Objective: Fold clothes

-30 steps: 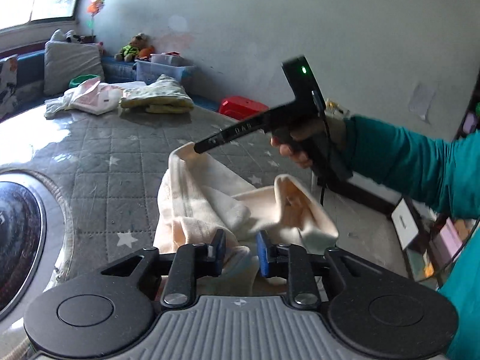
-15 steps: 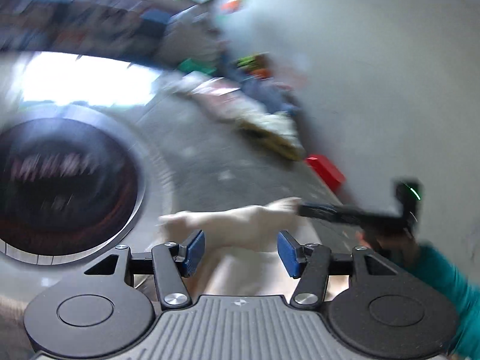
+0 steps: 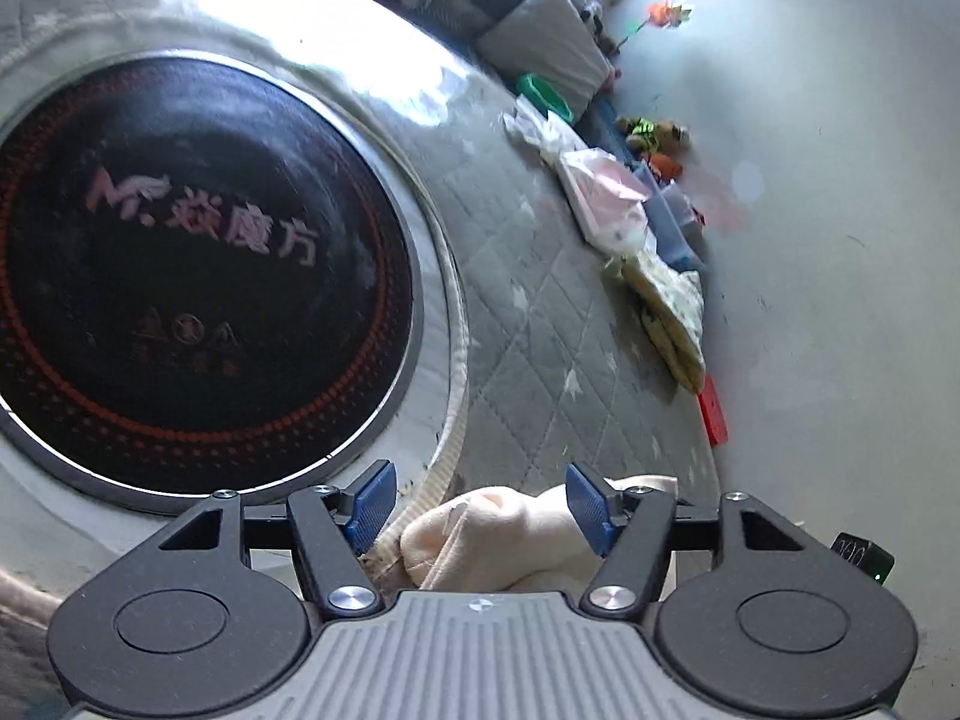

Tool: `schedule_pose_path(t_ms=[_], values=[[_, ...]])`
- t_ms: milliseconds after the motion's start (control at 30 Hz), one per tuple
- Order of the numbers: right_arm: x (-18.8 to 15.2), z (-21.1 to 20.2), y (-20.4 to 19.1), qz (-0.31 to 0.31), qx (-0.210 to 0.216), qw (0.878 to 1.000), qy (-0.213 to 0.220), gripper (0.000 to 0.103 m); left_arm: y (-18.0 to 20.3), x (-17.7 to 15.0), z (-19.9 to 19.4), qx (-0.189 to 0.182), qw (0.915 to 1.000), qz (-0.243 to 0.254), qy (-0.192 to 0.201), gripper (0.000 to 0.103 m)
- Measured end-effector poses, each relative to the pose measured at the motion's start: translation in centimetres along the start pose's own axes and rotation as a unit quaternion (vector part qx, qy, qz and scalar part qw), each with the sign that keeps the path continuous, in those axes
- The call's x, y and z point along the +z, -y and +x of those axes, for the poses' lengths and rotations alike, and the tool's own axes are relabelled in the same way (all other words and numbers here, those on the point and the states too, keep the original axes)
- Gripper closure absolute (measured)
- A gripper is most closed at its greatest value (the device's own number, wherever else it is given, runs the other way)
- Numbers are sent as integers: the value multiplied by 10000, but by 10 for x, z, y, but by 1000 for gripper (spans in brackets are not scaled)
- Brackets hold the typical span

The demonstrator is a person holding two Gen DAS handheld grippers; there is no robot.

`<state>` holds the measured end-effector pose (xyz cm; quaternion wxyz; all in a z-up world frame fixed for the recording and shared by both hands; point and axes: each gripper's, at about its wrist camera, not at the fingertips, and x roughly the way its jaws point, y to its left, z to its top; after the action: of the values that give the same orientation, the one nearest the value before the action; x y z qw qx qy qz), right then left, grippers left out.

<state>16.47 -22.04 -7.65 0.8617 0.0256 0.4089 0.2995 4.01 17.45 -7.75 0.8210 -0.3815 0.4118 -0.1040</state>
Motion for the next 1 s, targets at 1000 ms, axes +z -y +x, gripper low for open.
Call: schedule_pose_path(t_ms=[1000], values=[[-10,-21,-2,-336,-273,9979,476,98,74,-79,-34,223,9269,3640,882,92]])
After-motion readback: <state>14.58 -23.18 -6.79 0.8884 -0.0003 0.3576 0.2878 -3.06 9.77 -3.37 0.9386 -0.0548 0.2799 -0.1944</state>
